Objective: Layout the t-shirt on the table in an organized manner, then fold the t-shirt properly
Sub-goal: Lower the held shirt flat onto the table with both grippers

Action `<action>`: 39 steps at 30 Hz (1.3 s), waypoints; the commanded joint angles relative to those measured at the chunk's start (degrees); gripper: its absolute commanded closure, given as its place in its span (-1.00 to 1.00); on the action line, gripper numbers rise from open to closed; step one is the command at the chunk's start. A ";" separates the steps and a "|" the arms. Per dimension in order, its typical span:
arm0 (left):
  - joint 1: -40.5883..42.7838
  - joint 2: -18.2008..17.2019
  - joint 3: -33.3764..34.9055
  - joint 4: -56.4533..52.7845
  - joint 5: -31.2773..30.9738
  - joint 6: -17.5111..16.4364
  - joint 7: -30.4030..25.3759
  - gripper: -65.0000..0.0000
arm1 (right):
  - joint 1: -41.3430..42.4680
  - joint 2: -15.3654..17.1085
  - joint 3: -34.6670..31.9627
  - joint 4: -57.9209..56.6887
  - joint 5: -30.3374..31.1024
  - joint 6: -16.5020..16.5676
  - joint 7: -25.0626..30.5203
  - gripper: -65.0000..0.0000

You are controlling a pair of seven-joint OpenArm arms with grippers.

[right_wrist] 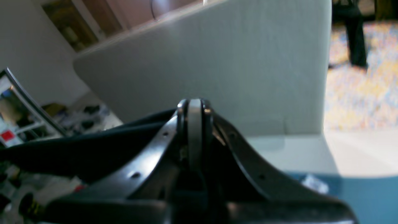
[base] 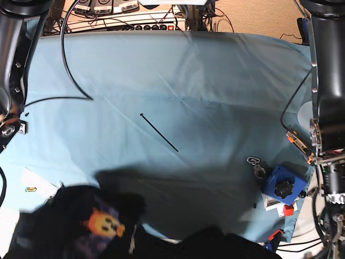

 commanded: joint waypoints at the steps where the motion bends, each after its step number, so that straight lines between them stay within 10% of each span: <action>1: -1.60 -1.11 -0.28 0.70 -0.22 0.85 0.98 1.00 | 2.38 1.09 0.11 0.94 2.69 -0.24 0.15 1.00; 16: 12.74 -1.75 -0.33 1.27 -5.68 0.87 10.05 1.00 | -16.33 1.60 0.24 0.94 16.59 1.09 -15.37 1.00; 39: 35.74 -2.27 -0.35 3.61 -10.82 -0.70 12.46 1.00 | -39.98 2.23 10.14 3.32 27.41 1.87 -18.59 1.00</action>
